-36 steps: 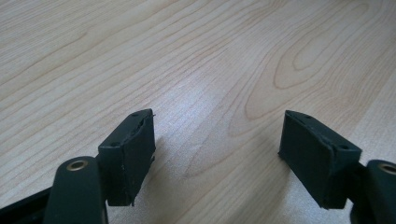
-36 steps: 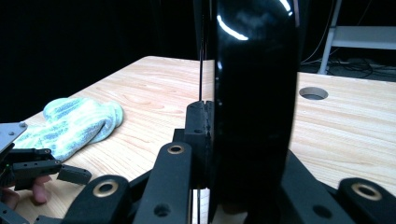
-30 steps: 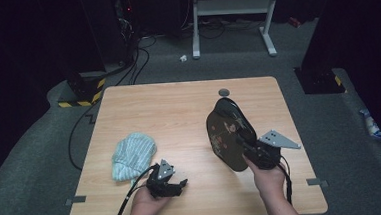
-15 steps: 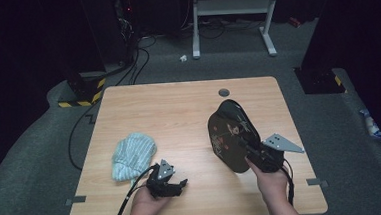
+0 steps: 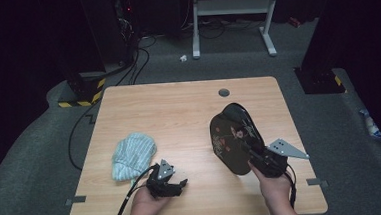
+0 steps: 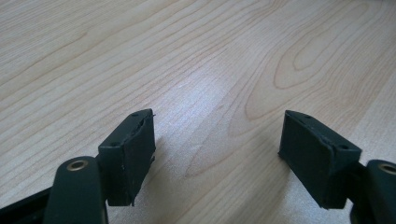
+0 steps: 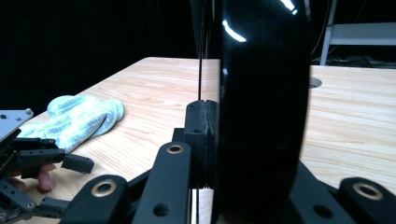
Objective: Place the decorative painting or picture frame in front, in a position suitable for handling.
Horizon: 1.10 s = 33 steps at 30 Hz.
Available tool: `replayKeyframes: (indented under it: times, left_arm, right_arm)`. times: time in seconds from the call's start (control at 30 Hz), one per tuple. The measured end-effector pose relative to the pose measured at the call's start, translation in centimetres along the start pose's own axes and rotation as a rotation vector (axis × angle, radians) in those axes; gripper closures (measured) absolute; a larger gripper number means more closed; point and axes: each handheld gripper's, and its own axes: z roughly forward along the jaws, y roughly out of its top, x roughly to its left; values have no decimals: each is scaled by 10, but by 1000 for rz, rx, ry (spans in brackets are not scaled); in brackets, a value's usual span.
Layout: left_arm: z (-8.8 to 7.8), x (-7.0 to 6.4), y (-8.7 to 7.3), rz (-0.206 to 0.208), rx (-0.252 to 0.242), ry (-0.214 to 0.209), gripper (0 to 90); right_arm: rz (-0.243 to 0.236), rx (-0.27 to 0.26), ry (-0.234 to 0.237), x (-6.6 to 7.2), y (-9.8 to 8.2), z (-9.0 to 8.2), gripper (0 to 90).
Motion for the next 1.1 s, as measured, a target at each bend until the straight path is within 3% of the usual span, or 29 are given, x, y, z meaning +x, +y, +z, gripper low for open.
replayKeyframes:
  times: [0.63, 1.1]
  left_arm:
    - [0, 0, 0, 0, 0, 0, 266]
    - [0, 0, 0, 0, 0, 0, 266]
  right_arm:
    - [-5, -6, -8, 5, -6, -5, 792]
    - [-11, 20, -17, 6, -8, -6, 578]
